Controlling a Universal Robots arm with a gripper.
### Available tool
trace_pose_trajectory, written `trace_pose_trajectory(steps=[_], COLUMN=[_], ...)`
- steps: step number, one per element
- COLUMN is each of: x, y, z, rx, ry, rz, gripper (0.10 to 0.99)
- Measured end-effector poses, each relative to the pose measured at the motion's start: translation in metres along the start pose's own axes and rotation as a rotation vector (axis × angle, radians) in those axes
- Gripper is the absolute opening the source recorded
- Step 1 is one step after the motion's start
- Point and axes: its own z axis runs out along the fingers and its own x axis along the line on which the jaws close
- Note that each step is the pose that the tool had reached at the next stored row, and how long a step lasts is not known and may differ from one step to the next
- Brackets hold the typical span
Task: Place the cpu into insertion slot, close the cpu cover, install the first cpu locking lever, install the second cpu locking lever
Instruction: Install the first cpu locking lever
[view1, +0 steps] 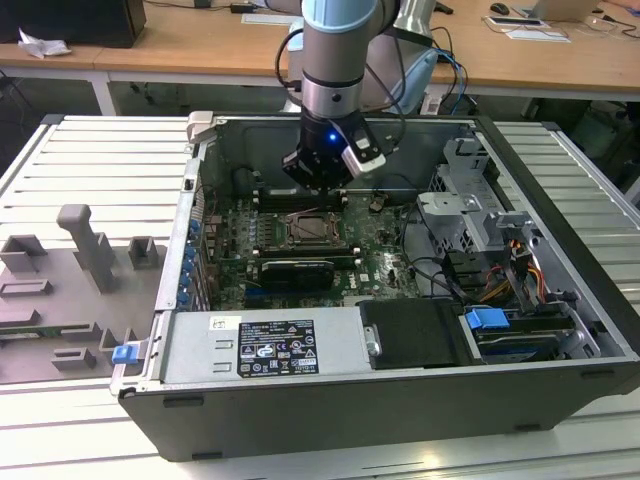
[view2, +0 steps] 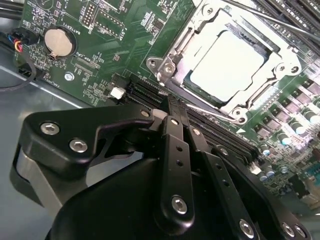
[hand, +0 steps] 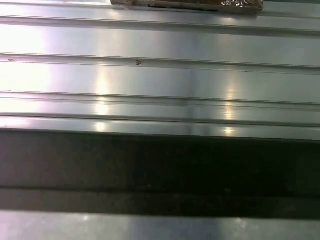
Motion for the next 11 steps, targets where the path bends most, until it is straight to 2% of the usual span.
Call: trace_pose_trajectory(steps=[11], x=[0.0001], y=[-0.0005], z=[0.0076], rx=[0.0], ry=[0.0013], rz=[-0.016], gripper=[0.106])
